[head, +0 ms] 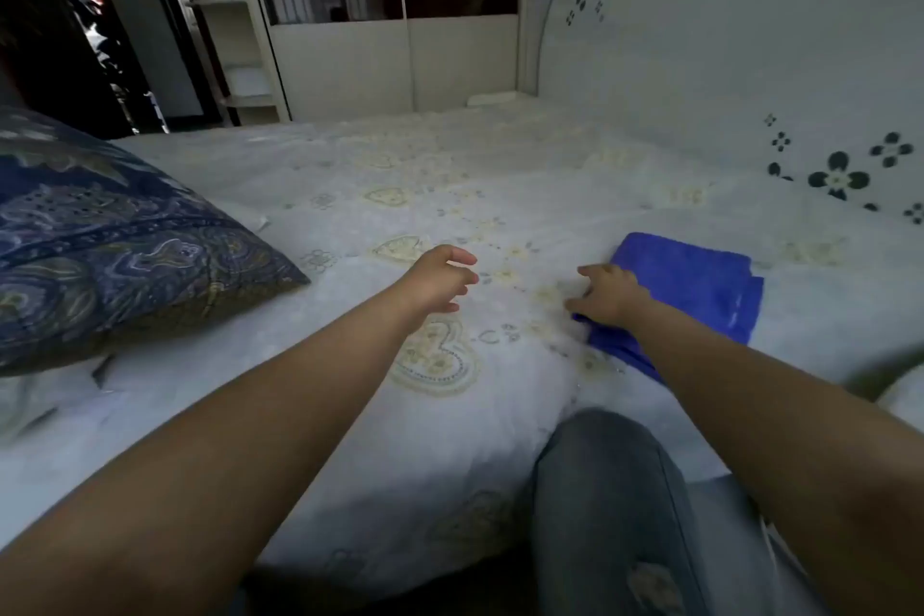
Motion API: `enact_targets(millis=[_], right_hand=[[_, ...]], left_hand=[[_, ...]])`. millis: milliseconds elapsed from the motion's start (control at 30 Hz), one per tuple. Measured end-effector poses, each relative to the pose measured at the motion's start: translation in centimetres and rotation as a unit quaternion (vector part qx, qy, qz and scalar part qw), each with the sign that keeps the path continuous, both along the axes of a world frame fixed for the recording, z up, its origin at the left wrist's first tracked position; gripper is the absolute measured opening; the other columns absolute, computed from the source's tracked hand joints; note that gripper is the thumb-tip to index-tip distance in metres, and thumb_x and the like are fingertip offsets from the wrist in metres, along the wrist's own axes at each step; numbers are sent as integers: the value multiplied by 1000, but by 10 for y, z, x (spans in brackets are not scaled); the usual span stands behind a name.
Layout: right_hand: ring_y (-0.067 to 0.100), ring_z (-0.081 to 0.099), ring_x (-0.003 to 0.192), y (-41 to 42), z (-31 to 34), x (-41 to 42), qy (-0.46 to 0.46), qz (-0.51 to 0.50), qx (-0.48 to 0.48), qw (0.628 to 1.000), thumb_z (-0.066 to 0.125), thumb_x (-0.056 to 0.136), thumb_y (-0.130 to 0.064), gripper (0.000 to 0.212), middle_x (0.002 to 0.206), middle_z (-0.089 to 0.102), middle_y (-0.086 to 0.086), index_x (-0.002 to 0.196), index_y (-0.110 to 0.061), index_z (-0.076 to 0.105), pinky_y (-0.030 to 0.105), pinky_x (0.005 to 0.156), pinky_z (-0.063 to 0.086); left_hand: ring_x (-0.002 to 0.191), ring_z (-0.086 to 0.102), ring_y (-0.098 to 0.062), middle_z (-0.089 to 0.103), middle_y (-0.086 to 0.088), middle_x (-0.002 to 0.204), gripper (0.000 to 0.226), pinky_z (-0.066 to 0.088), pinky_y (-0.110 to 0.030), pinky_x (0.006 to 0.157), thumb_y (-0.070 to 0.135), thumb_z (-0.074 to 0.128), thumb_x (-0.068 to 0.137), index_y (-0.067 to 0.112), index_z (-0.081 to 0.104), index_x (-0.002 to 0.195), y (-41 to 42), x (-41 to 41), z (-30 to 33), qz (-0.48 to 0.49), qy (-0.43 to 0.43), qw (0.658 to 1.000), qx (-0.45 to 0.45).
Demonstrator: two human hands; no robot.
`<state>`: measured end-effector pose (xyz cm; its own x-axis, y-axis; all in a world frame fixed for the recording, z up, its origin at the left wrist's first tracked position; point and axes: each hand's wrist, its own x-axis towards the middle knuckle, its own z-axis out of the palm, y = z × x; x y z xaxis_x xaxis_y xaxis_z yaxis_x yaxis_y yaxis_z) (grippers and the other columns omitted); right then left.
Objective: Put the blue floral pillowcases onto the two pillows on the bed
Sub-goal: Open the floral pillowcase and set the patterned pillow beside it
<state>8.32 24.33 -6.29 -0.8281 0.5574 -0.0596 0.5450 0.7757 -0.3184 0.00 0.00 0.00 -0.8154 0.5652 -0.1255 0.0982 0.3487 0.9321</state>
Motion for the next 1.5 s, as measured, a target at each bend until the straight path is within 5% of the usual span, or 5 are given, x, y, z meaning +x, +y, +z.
enact_targets(millis=[300,667,900,1300,1500], right_hand=[[32,13,144,19,-13,18,-152,23,40,987,39,96,-46,69,158,6,11,150,-13,13,48,114,20],[30,55,110,-108,42,-39,172,156,-51,971,37,101,-32,35,119,62,11,130,-20,52,31,85,40],[6,53,69,-171,-9,-76,40,295,-167,940,55,93,-35,17,76,61,-9,81,-26,64,23,70,39],[28,58,104,-109,-41,-84,101,-16,-172,980,61,87,-36,47,119,58,11,123,-8,52,34,83,45],[24,59,103,-130,-23,-68,140,26,-160,977,61,88,-27,29,111,64,3,114,-16,59,31,84,44]], left_hand=[[107,56,-16,57,-5,119,22,50,-27,76,16,55,91,22,56,112,6,9,-20,-32,13,998,-60],[104,56,-22,60,-4,116,45,47,-37,87,50,27,99,19,45,127,-20,-32,-28,26,-45,999,8],[126,38,-25,40,-2,140,40,36,-36,103,36,44,96,23,45,133,-56,-69,-73,-8,315,913,-260],[142,12,-22,11,10,155,88,17,-50,114,72,56,74,38,19,146,-25,-50,-102,-164,202,910,-322],[126,41,0,48,16,134,48,29,-21,105,63,43,86,36,51,125,-40,-43,-100,-27,-36,999,-4]])
